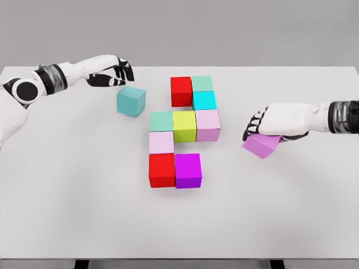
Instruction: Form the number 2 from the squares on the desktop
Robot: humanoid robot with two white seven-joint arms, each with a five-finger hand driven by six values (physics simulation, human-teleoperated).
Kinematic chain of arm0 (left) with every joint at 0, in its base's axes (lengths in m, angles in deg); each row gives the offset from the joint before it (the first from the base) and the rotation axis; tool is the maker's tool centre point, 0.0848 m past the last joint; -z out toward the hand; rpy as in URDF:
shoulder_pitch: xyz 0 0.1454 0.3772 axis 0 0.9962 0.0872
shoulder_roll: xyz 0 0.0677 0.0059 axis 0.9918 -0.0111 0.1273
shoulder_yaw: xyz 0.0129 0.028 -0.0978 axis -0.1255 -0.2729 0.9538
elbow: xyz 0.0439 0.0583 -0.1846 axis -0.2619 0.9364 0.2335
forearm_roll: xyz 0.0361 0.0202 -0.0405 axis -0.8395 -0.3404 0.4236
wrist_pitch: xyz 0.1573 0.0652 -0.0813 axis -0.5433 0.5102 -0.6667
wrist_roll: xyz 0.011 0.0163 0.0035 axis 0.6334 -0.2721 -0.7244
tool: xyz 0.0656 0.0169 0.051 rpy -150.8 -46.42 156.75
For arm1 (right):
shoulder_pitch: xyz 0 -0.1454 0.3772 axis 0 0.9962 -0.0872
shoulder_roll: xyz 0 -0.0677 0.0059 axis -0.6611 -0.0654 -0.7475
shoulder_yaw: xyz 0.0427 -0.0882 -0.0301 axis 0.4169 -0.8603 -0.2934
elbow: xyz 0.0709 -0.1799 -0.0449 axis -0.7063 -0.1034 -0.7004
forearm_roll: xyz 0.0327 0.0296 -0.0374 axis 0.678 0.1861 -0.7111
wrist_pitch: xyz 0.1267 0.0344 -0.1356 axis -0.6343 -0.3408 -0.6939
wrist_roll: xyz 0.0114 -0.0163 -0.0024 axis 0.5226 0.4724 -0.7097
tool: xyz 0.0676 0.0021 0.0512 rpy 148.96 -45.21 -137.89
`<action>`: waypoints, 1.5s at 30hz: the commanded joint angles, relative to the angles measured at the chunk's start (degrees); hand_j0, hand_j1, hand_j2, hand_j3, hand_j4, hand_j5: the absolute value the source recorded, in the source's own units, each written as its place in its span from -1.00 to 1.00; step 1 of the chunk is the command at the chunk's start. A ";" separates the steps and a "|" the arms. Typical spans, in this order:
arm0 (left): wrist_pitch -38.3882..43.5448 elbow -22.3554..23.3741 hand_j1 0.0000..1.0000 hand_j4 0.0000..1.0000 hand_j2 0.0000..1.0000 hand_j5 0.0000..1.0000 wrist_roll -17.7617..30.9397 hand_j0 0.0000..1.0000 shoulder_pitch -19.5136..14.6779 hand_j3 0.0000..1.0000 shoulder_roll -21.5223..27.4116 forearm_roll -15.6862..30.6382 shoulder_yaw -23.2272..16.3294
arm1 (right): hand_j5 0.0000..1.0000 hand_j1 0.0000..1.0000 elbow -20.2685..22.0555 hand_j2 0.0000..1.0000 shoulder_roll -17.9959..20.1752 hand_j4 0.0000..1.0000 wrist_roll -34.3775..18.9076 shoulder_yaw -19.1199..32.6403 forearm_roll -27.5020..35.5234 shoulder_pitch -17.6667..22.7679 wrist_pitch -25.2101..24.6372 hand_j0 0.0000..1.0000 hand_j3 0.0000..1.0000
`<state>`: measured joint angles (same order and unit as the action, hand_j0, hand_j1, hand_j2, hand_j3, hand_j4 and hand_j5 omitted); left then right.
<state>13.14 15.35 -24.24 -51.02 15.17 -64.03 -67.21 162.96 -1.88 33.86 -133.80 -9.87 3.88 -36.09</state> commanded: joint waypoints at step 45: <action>19.98 -16.44 1.00 1.00 1.00 1.00 5.25 1.00 -0.70 1.00 6.38 8.56 -12.98 | 1.00 1.00 7.90 1.00 -3.48 1.00 0.03 -5.84 -0.40 0.09 -0.16 1.00 1.00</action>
<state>32.97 -1.08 -18.93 -51.72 21.67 -55.67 -79.86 170.85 -5.56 33.87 -139.75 -10.52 3.97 -36.12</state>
